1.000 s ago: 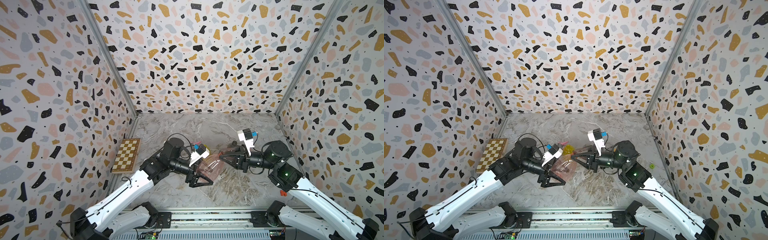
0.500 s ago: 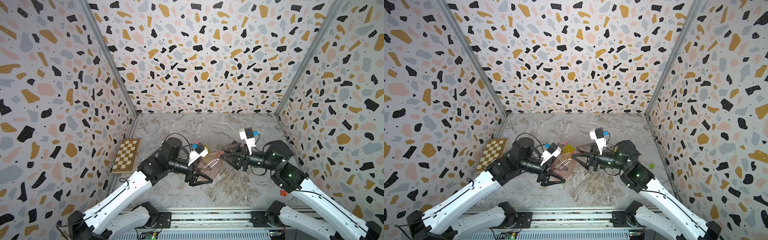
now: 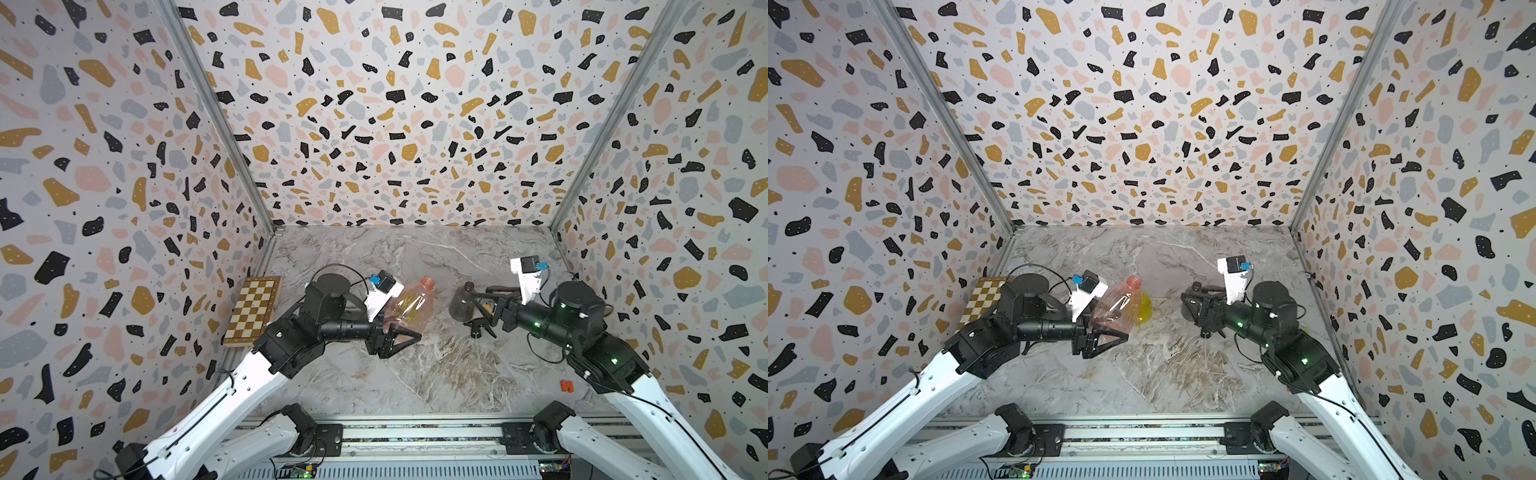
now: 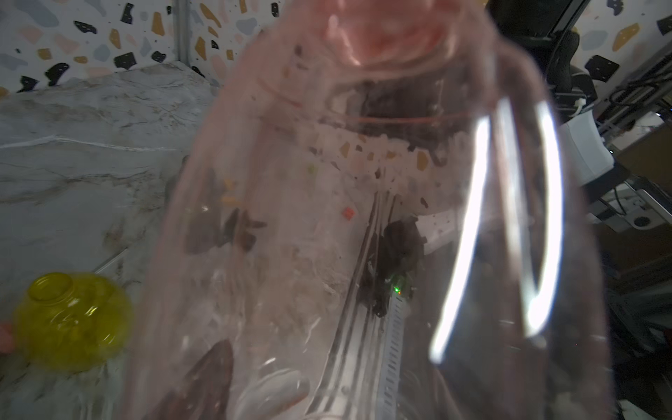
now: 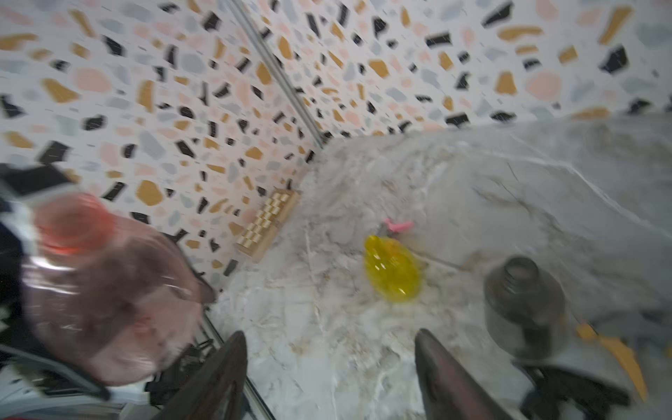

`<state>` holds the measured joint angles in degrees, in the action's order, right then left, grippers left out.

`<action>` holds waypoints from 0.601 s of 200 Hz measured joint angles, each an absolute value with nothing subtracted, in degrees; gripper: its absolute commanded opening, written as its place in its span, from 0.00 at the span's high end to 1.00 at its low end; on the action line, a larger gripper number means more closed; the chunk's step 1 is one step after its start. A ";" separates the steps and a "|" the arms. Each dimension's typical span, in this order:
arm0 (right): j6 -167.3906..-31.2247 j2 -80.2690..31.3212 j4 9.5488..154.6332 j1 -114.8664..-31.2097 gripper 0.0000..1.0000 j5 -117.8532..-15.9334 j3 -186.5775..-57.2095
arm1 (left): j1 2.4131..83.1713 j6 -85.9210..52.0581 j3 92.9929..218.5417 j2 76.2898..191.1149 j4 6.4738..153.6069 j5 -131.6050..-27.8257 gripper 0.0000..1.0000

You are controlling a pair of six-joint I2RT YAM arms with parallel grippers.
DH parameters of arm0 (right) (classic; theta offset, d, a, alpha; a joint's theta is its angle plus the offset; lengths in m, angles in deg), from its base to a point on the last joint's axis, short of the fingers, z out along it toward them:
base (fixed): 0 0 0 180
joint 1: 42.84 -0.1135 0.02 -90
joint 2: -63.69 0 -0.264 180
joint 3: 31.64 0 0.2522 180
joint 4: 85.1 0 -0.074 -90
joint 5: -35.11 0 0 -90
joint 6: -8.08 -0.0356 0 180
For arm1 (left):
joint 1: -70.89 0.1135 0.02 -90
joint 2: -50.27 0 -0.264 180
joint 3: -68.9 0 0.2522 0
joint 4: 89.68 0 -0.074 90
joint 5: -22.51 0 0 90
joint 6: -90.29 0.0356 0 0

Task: Attach spray nozzles to spray bottles
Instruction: Pick up the spray bottle from the center of the board, then pick up the spray nozzle from the center of the board.

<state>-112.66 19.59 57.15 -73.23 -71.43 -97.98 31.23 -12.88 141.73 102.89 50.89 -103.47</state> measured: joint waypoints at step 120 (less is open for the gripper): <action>-113.63 -0.03 52.96 -59.61 0.36 -62.34 -85.48 | 31.23 -16.97 141.73 97.50 47.13 -88.85 1.00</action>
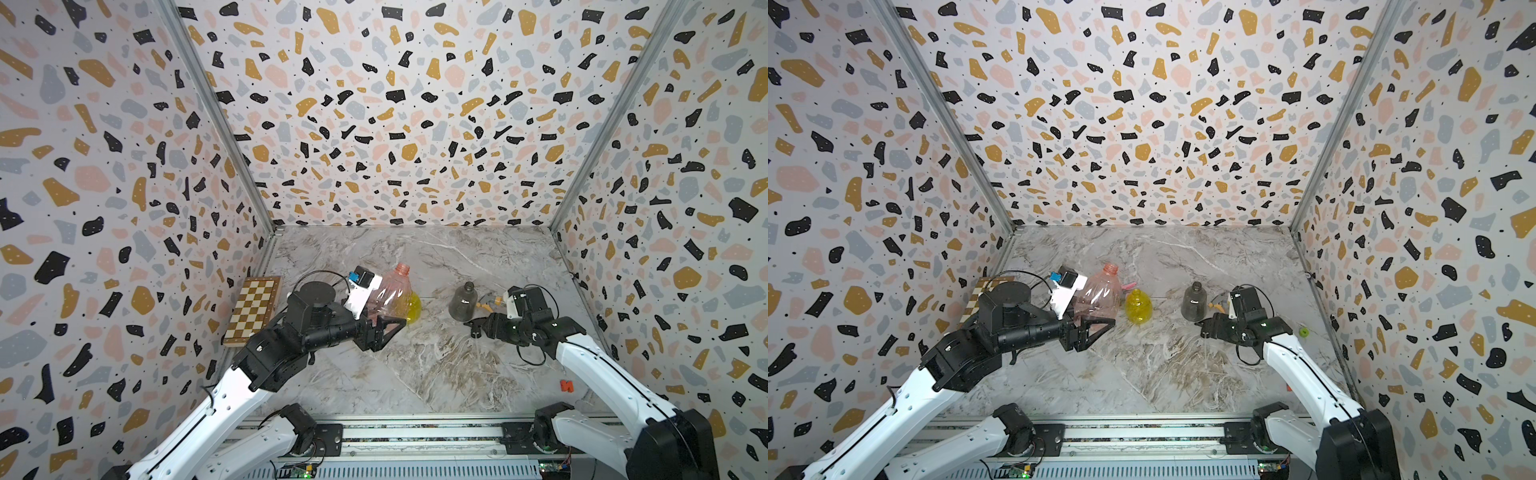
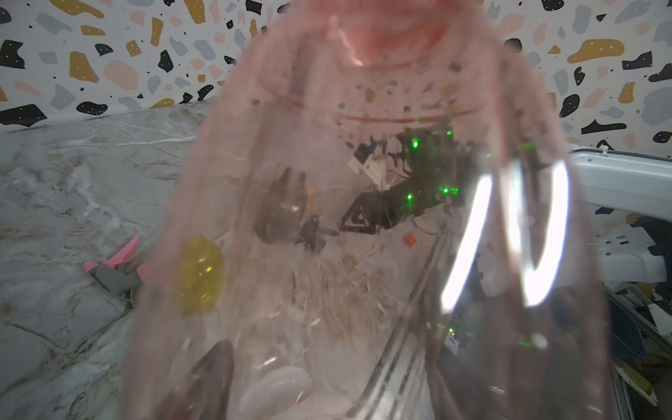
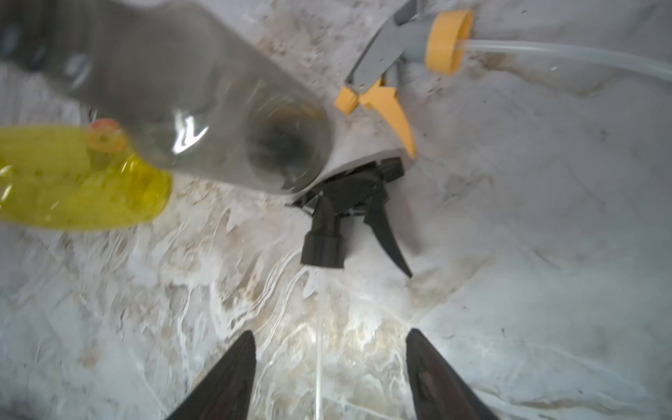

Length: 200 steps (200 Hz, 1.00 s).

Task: Attach spray nozzles to spray bottles
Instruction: Pick up the spray nozzle from the center of the board.

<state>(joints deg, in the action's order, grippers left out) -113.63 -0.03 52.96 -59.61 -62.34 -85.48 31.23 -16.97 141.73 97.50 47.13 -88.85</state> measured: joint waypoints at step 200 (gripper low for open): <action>-114.72 -30.94 63.34 -39.74 0.59 -55.85 -97.43 | 31.23 -17.14 140.88 96.53 47.08 -89.46 1.00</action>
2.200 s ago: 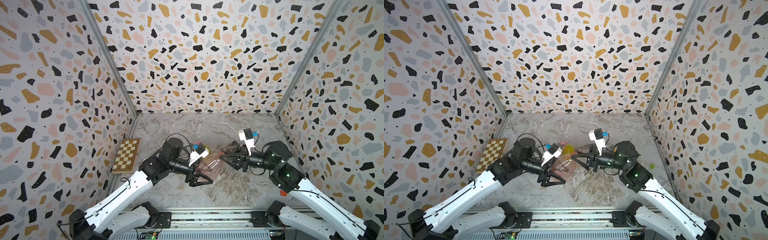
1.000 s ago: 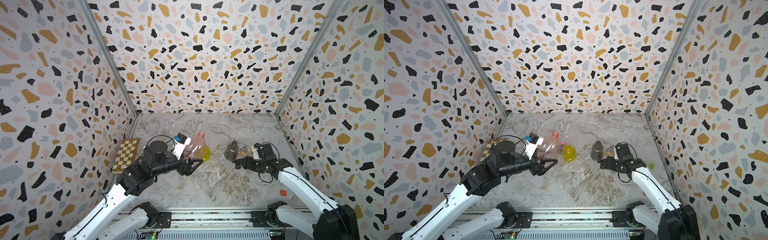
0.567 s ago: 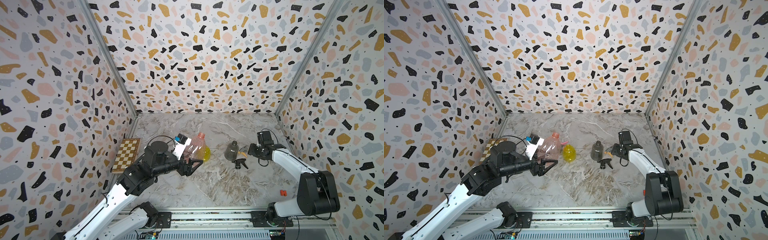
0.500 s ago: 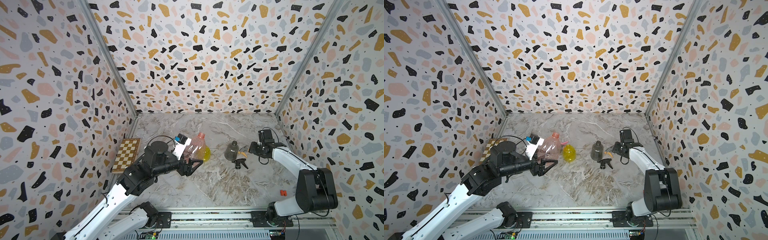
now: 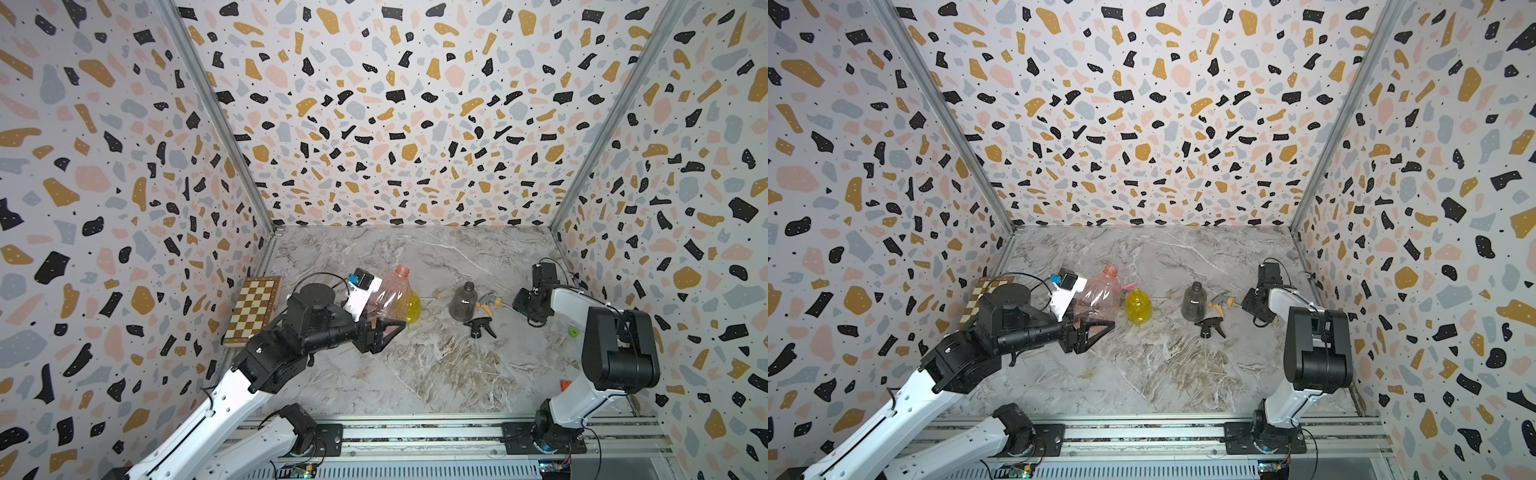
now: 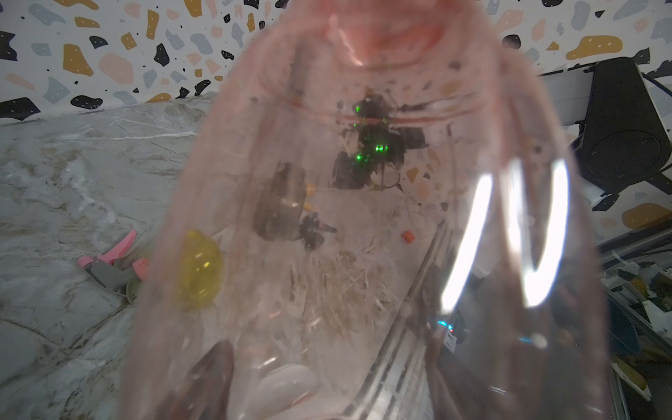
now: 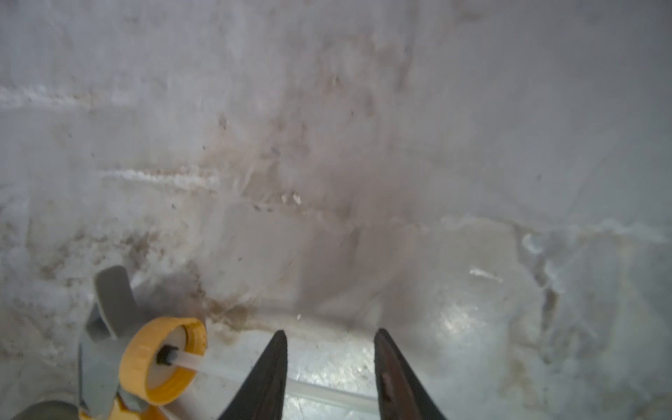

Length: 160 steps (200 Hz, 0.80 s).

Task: Attach spray nozzles to spray bottles
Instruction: Pick up the spray nozzle from the center of the board.

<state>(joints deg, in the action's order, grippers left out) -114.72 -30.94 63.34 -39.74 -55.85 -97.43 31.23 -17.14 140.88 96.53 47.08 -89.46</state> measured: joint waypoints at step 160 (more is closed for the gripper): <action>-110.85 -31.97 57.04 -48.46 0.45 -57.77 -105.39 | 31.23 -17.12 140.88 96.10 47.06 -90.51 1.00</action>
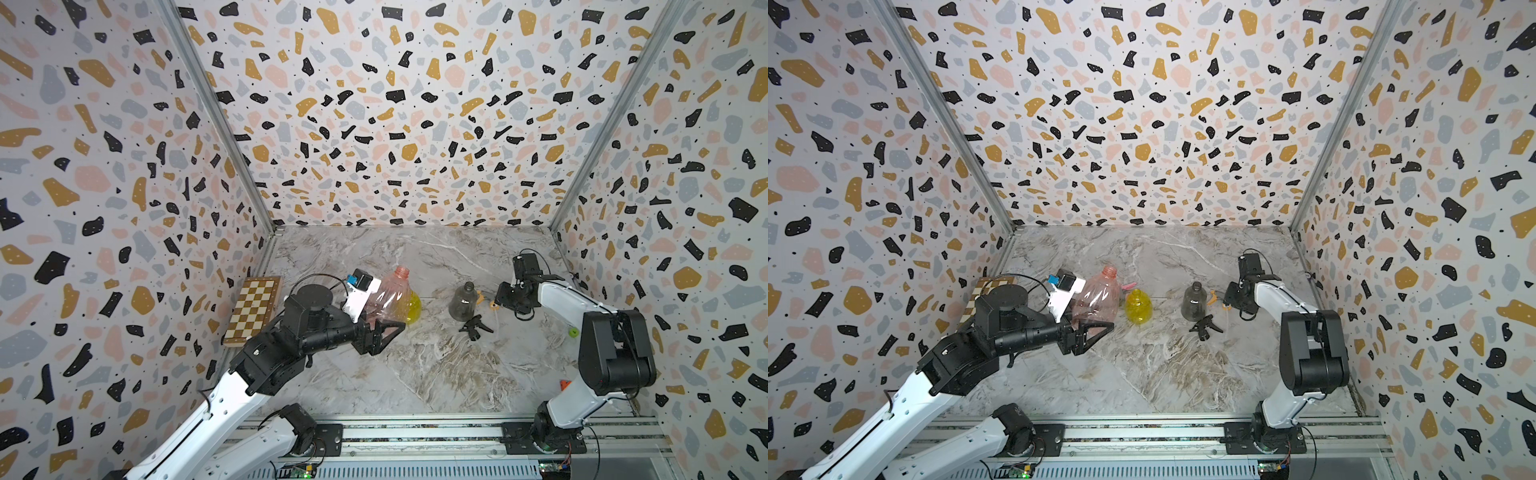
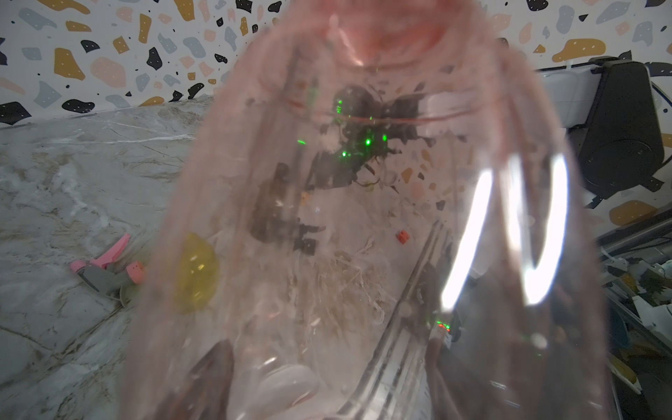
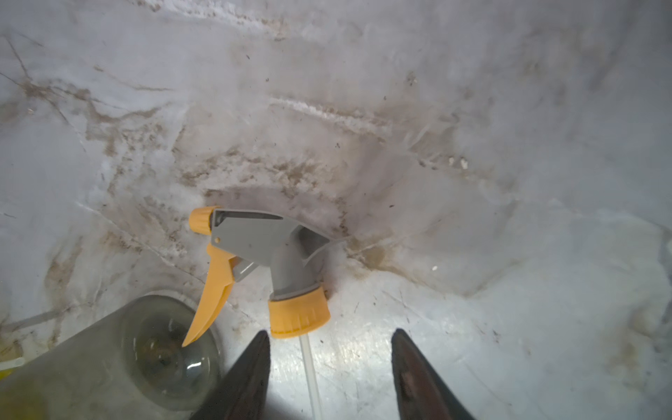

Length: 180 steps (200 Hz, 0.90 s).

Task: Attach spray nozzles to spray bottles
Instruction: Pick up the spray nozzle from the center of the board.

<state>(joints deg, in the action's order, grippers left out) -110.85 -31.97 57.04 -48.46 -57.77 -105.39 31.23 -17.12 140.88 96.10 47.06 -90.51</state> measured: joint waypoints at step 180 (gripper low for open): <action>-108.05 -40.51 56.69 -49.99 0.68 -59.84 -109.54 | 31.23 -17.12 140.88 97.78 47.04 -90.73 1.00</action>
